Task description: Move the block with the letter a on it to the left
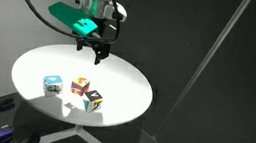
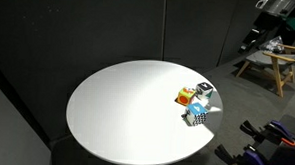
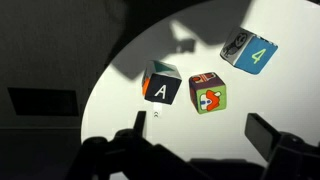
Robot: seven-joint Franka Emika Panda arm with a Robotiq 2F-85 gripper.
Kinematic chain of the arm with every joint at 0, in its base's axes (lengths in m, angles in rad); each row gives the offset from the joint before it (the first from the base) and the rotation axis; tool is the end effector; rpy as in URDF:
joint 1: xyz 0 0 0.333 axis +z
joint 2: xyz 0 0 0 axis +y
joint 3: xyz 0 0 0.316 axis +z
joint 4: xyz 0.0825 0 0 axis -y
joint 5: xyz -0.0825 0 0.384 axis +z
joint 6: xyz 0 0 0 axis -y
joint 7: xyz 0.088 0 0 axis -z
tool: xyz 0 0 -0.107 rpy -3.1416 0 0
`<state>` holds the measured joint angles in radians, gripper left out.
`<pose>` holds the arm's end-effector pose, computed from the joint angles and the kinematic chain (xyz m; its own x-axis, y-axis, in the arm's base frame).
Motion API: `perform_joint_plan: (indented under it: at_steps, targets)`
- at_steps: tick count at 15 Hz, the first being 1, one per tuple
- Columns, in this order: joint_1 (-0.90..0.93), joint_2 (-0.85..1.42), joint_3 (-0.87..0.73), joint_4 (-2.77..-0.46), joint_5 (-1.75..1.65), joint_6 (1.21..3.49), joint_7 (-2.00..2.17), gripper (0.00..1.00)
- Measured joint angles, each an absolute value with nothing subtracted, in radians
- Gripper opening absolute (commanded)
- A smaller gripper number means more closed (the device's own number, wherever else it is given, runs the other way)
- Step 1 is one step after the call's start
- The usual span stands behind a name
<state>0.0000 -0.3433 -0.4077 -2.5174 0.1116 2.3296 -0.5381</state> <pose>0.4046 -0.1729 0.4045 0.9758 0.0555 0.2117 0.0848 -0.9876 -0.1320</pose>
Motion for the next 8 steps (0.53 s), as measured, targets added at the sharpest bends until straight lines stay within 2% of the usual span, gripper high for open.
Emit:
perform_joint_plan:
  at_steps: [8]
  targets:
    - [-0.011,-0.343,-0.395,-2.517,0.112,2.330,-0.538,1.00]
